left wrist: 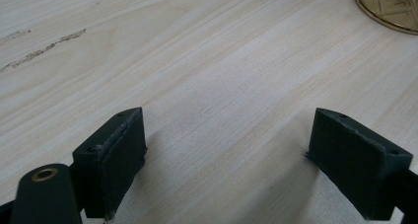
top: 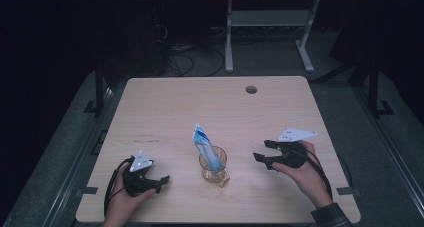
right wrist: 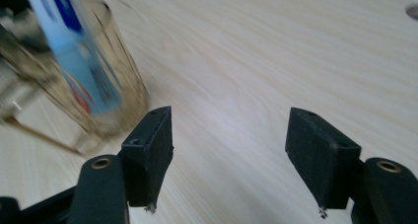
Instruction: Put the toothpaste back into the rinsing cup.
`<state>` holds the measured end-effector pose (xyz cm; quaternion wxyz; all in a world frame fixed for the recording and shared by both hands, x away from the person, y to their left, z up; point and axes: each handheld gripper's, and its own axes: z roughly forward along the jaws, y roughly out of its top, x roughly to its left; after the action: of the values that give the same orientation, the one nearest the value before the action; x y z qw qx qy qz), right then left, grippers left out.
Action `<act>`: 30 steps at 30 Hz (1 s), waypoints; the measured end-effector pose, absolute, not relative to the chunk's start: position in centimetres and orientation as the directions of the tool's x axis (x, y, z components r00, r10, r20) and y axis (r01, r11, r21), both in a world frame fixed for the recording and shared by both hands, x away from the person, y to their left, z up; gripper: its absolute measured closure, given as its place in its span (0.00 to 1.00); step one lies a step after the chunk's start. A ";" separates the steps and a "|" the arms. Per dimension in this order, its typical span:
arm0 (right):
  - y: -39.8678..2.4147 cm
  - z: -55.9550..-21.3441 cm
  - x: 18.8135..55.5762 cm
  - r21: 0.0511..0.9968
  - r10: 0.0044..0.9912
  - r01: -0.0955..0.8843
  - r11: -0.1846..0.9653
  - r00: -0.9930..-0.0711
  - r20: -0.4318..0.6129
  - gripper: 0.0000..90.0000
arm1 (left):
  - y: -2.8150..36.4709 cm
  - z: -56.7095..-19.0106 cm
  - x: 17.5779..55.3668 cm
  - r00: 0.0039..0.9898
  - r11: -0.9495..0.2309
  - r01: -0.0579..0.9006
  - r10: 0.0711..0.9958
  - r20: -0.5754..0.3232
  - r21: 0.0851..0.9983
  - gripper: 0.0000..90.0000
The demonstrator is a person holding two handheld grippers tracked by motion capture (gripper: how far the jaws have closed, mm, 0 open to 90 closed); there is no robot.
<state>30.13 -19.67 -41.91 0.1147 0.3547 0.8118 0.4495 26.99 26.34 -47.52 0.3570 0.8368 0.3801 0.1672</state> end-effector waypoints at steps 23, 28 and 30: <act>-25.4 -47.3 27.6 0.679 0.819 0.627 0.383 -0.570 0.064 0.24 | 26.4 -47.5 27.0 0.658 -0.459 0.514 0.753 0.011 0.725 0.15; -26.2 -47.9 27.0 0.710 0.848 0.608 0.355 -0.528 0.028 0.20 | 26.4 -47.5 27.0 0.658 -0.459 0.514 0.753 0.011 0.725 0.15; -26.3 -48.1 26.9 0.722 0.848 0.597 0.349 -0.529 0.029 0.19 | 26.4 -47.5 27.0 0.657 -0.459 0.514 0.754 0.011 0.725 0.15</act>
<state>26.92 -26.31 -48.08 0.1790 0.4509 0.8014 0.3498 26.97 26.36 -47.53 0.3569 0.8374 0.3784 0.1678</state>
